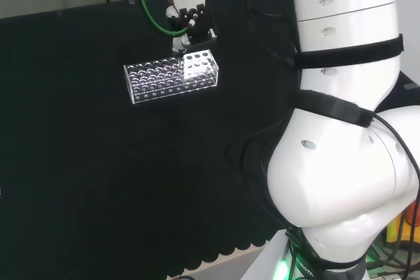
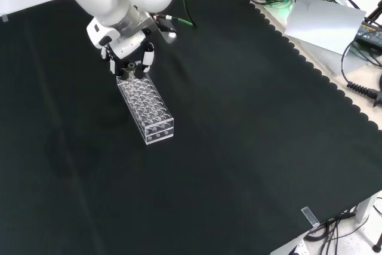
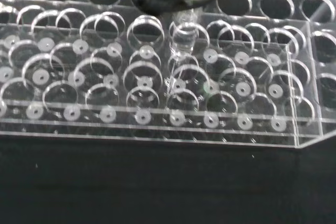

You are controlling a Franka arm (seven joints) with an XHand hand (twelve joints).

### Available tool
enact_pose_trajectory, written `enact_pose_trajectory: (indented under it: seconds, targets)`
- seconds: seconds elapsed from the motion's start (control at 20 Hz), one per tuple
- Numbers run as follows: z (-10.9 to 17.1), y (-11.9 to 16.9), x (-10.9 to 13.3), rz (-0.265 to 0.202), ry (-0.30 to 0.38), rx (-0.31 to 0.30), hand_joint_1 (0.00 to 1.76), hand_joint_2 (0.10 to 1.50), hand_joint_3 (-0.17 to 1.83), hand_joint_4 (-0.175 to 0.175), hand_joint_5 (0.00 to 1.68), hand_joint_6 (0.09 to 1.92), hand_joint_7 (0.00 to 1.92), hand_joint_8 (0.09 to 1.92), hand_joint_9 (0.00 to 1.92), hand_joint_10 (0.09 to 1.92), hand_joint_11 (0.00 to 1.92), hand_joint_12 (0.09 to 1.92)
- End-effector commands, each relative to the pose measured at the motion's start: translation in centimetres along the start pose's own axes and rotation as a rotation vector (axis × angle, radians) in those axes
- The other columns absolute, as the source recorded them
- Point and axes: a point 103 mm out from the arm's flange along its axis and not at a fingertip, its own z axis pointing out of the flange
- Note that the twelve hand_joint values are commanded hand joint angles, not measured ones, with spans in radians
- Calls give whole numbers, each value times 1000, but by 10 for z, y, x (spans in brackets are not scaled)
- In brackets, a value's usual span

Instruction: Pick up the test tube.

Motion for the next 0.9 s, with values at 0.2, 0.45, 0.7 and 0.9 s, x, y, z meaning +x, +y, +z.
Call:
enact_pose_trajectory:
  seconds: [0.2, 0.45, 0.7, 0.9]
  targets:
    - [-18, -3, 3, 56, 131, -208, 1224, 763, 432, -175, 1322, 488, 1705, 478, 1681, 539, 1342, 813]
    - [-24, 0, -1, 68, 182, -192, 1229, 707, 525, -175, 1346, 474, 1734, 435, 1707, 527, 1353, 799]
    - [-31, 0, -6, 71, 224, -158, 1232, 679, 574, -175, 1352, 480, 1747, 416, 1713, 523, 1347, 801]
    - [-41, -4, -13, 83, 280, -136, 1233, 673, 584, -175, 1353, 483, 1751, 412, 1714, 523, 1348, 803]
